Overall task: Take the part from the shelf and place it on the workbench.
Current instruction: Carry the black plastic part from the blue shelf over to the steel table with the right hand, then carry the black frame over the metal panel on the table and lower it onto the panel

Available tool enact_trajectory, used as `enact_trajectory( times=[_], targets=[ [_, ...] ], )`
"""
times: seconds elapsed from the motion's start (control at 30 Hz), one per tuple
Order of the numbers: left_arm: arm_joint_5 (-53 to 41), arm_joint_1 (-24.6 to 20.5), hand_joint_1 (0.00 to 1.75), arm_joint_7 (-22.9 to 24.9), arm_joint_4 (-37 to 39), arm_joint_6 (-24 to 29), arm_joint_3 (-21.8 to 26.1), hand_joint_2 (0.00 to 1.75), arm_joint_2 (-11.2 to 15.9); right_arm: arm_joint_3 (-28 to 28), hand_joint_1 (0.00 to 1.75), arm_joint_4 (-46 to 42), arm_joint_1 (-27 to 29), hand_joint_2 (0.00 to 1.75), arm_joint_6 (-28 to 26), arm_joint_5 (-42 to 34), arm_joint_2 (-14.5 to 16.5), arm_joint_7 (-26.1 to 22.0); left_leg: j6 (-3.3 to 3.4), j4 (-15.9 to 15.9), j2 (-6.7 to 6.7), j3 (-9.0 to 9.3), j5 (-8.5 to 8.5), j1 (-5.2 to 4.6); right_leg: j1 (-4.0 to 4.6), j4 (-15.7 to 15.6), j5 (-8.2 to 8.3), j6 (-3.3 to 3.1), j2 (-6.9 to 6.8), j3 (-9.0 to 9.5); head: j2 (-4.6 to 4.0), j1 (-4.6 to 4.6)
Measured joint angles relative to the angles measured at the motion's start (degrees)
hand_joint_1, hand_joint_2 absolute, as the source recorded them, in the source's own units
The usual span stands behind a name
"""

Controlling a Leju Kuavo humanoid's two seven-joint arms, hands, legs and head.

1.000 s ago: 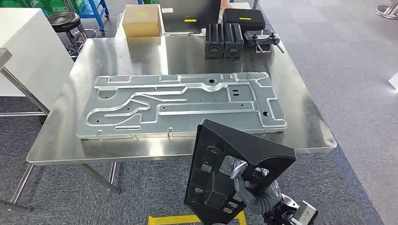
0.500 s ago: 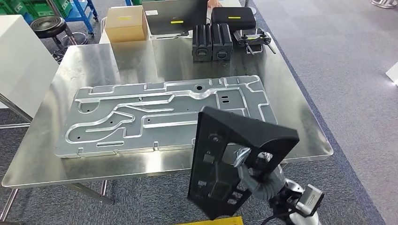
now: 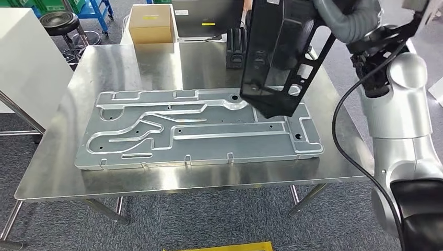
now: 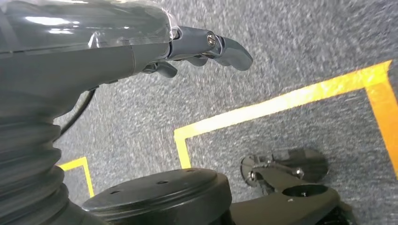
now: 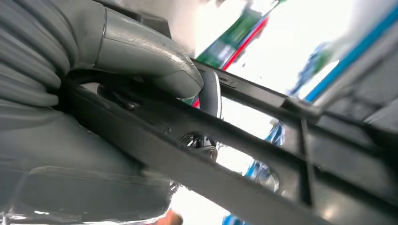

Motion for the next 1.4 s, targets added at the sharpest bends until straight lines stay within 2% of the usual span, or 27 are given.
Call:
enact_trajectory(
  times=[0.03, 0.07, 0.13, 0.2, 0.23, 0.27, 0.33, 0.37, 0.4, 0.43, 0.5, 0.57, 0.67, 0.73, 0.77, 0.83, 0.87, 0.9, 0.93, 0.97, 1.0, 1.07, 1.13, 1.23, 1.3, 1.37, 1.4],
  targets=[
    [-0.14, 0.08, 0.0, -0.21, 0.01, 0.22, -0.19, 1.75, -0.11, 1.26, 1.75, 1.03, -1.39, 1.75, -1.96, 4.57, -0.46, -1.26, -0.16, 0.06, -0.1, 0.03, -0.2, -0.08, 0.18, -3.57, 1.28, -0.3, 0.01, 1.57, 0.0, 0.0],
    [-0.15, 0.14, 0.0, -0.43, 0.02, 0.12, -0.31, 1.75, -0.19, 2.62, 1.75, 2.09, -2.55, 1.75, -4.03, 9.57, -0.77, -2.49, -0.37, 0.09, -0.14, -0.05, -0.32, -0.12, 0.37, -5.89, 1.8, -0.59, 0.01, 2.51, 0.0, 0.0],
    [-0.03, 0.18, 0.0, -0.97, 0.03, -1.53, -0.44, 1.75, -0.27, 5.86, 1.75, 4.27, -3.95, 1.75, -8.45, 21.1, -0.96, -4.46, -0.86, -0.04, -0.04, -0.22, -0.43, -0.12, 0.71, -7.25, 1.53, -1.01, 0.12, 2.86, 0.0, 0.0],
    [0.11, 0.02, 0.0, -1.6, 0.03, -4.23, -0.57, 1.75, -0.21, 9.27, 1.75, 6.52, -4.28, 1.75, -12.26, 31.41, -0.93, -5.56, -1.46, 0.14, 0.12, -0.26, -0.97, -0.21, 0.38, -7.8, 1.48, -1.39, 0.16, 3.19, 0.0, -0.01],
    [0.14, -0.12, 0.0, -1.98, 0.03, -5.34, -0.66, 1.75, -0.18, 10.84, 1.75, 7.7, -4.31, 1.75, -14.03, 35.81, -0.89, -5.98, -1.78, 1.41, 0.17, -0.82, -1.75, -0.22, 0.14, -8.11, 1.48, -1.58, 0.07, 3.45, 0.0, -0.01],
    [0.14, -0.28, 0.0, -2.34, 0.03, -6.14, -0.73, 1.75, -0.15, 12.35, 1.75, 9.0, -4.32, 1.75, -16.16, 40.11, -0.83, -6.27, -2.09, 3.95, 0.19, -2.1, -3.0, -0.15, -0.06, -8.36, 1.45, -1.78, -0.05, 3.7, 0.0, -0.01],
    [0.06, -0.63, 0.0, -2.98, 0.03, -7.07, -0.87, 1.75, -0.13, 15.82, 1.75, 12.46, -4.29, 1.75, -22.51, 51.14, -0.55, -5.72, -2.53, 11.53, 0.23, -6.26, -5.78, 0.21, -0.06, -8.44, 1.28, -2.03, -0.31, 3.87, 0.0, -0.01],
    [0.0, -0.85, 0.0, -3.15, 0.03, -7.3, -0.99, 1.75, -0.12, 18.12, 1.75, 14.96, -4.18, 1.75, -26.71, 58.69, -0.24, -4.65, -2.68, 14.66, 0.24, -8.21, -6.39, 0.37, -0.06, -8.43, 1.21, -2.06, -0.37, 3.93, 0.0, -0.01],
    [-0.08, -1.06, 0.0, -3.24, 0.03, -7.43, -1.13, 1.75, -0.12, 20.64, 1.75, 17.9, -4.01, 1.75, -30.85, 66.86, 0.21, -3.39, -2.81, 15.89, 0.24, -9.31, -5.92, 0.5, -0.07, -8.42, 1.11, -2.05, -0.39, 4.05, 0.0, -0.01],
    [-0.14, -1.24, 0.0, -3.25, 0.03, -7.47, -1.29, 1.75, -0.12, 23.23, 1.75, 21.38, -3.8, 1.75, -34.44, 74.72, 0.86, -2.23, -2.89, 14.8, 0.26, -9.27, -4.32, 0.63, -0.11, -8.4, 0.99, -1.96, -0.34, 4.24, 0.0, -0.01],
    [-0.17, -1.32, 0.0, -3.28, 0.04, -7.4, -1.56, 1.75, -0.1, 27.41, 1.75, 28.52, -3.23, 1.75, -38.77, 84.69, 2.44, -0.81, -2.93, 7.47, 0.29, -6.62, 0.4, 0.87, -0.21, -8.24, 0.62, -1.56, -0.19, 4.66, 0.0, -0.01],
    [-0.04, -1.23, 0.0, -3.39, 0.05, -7.3, -1.7, 1.75, -0.1, 29.99, 1.75, 34.66, -2.74, 1.75, -41.32, 87.16, 3.9, -0.07, -2.7, 1.46, 0.27, -4.24, 2.77, 0.83, -0.09, -7.95, 0.38, -0.93, -0.11, 4.58, 0.0, -0.01],
    [0.1, -0.91, 0.0, -3.48, 0.05, -7.28, -1.78, 1.75, -0.1, 31.72, 1.75, 41.31, -1.53, 1.75, -43.54, 86.79, 5.82, 0.71, -1.74, 0.23, 0.15, -3.87, 2.78, 0.54, -0.03, -8.1, 0.44, 0.1, -0.12, 4.4, 0.0, -0.02],
    [0.13, -0.78, 0.0, -3.47, 0.05, -7.26, -1.81, 1.75, -0.06, 32.19, 1.75, 44.38, -0.48, 1.75, -44.52, 86.87, 7.1, 1.44, -0.97, -0.3, 0.15, -3.54, 2.99, 0.62, -0.22, -6.9, -0.55, 0.59, -0.16, 3.97, 0.0, -0.01],
    [0.14, -0.78, 0.0, -3.48, 0.05, -7.25, -1.83, 1.75, -0.04, 32.45, 1.75, 45.62, -0.08, 1.75, -44.94, 87.06, 7.62, 1.75, -0.65, -0.55, 0.15, -3.38, 3.1, 0.68, -0.28, -4.73, -1.8, 0.76, -0.17, 2.99, 0.0, -0.01],
    [0.15, -0.67, 0.0, -3.49, 0.05, -7.22, -1.86, 1.75, 0.01, 32.99, 1.75, 47.78, 0.66, 1.75, -45.45, 87.36, 8.36, 2.27, -0.21, -0.63, 0.14, -3.28, 3.06, 0.54, -0.36, 2.82, -5.18, 0.97, -0.17, -0.72, 0.0, 0.0],
    [0.18, -0.56, 0.0, -3.52, 0.05, -7.22, -1.87, 1.75, 0.03, 33.21, 1.75, 48.7, 1.07, 1.75, -45.53, 87.44, 8.64, 2.43, -0.1, -0.59, 0.1, -3.26, 2.99, 0.42, -0.37, 6.4, -6.27, 1.02, -0.17, -2.69, 0.0, 0.0],
    [0.21, -0.46, 0.0, -3.56, 0.05, -7.22, -1.88, 1.75, 0.06, 33.41, 1.75, 49.49, 1.46, 1.75, -45.54, 87.49, 8.88, 2.56, 0.0, -0.51, 0.05, -3.23, 2.9, 0.3, -0.37, 8.36, -6.4, 0.98, -0.17, -3.95, 0.0, 0.0],
    [0.23, -0.39, 0.0, -3.6, 0.05, -7.22, -1.88, 1.75, 0.08, 33.58, 1.75, 50.1, 1.75, 1.75, -45.53, 87.54, 9.08, 2.62, 0.04, -0.41, -0.02, -3.17, 2.78, 0.18, -0.35, 8.02, -5.41, 0.83, -0.17, -4.11, 0.0, 0.0],
    [0.25, -0.38, 0.0, -3.63, 0.05, -7.22, -1.88, 1.75, 0.08, 33.72, 1.75, 50.56, 1.91, 1.75, -45.54, 87.57, 9.26, 2.63, 0.03, -0.3, -0.07, -3.07, 2.64, 0.06, -0.29, 5.29, -3.45, 0.57, -0.17, -3.06, 0.0, 0.0],
    [0.23, -0.38, 0.0, -3.64, 0.05, -7.22, -1.9, 1.75, 0.09, 33.82, 1.75, 50.92, 1.91, 1.75, -45.54, 87.59, 9.42, 2.63, -0.01, -0.2, -0.11, -2.96, 2.45, -0.03, -0.17, 1.08, -1.22, 0.17, -0.18, -1.22, 0.0, 0.0],
    [0.21, -0.35, 0.0, -3.64, 0.07, -7.21, -1.94, 1.75, 0.08, 33.96, 1.75, 51.51, 1.72, 1.75, -45.54, 87.64, 9.7, 2.64, -0.28, -0.03, -0.11, -2.94, 2.13, -0.27, 0.31, -5.79, 1.38, -0.6, -0.24, 1.97, 0.0, 0.0],
    [0.27, -0.29, 0.0, -3.63, 0.09, -7.09, -1.97, 1.75, 0.1, 34.09, 1.75, 52.09, 1.69, 1.75, -45.55, 87.76, 9.97, 2.64, -0.73, -0.04, -0.09, -3.01, 1.99, -0.3, 0.74, -7.61, 1.44, -1.02, -0.27, 2.8, 0.0, 0.0],
    [0.45, -0.19, 0.0, -3.68, 0.08, -6.66, -1.96, 1.75, 0.25, 34.28, 1.75, 52.84, 1.96, 1.75, -45.64, 87.9, 10.67, 2.75, -1.65, 0.63, -0.01, -3.02, 1.09, -0.31, 0.32, -8.49, 1.61, -1.61, -0.31, 3.4, 0.0, -0.01],
    [0.7, -0.12, 0.0, -3.86, 0.08, -6.48, -1.93, 1.75, 0.39, 34.34, 1.75, 53.32, 2.13, 1.75, -45.88, 88.03, 11.46, 2.81, -2.29, 5.32, 0.09, -4.96, -1.68, -0.15, -0.01, -8.96, 1.69, -2.01, -0.38, 3.88, 0.0, -0.01],
    [0.94, -0.33, 0.0, -4.15, 0.08, -6.39, -1.91, 1.75, 0.5, 34.34, 1.75, 53.81, 2.45, 1.75, -46.24, 87.94, 12.23, 2.63, -2.81, 12.84, 0.16, -8.5, -4.86, 0.17, -0.03, -8.94, 1.59, -2.19, -0.38, 3.97, 0.0, -0.01],
    [1.03, -0.5, 0.0, -4.26, 0.08, -6.37, -1.9, 1.75, 0.54, 34.31, 1.75, 54.03, 2.73, 1.75, -46.36, 87.77, 12.65, 2.45, -3.03, 15.26, 0.18, -9.72, -5.37, 0.35, -0.05, -8.89, 1.51, -2.19, -0.35, 4.02, 0.0, -0.01]
  ],
)
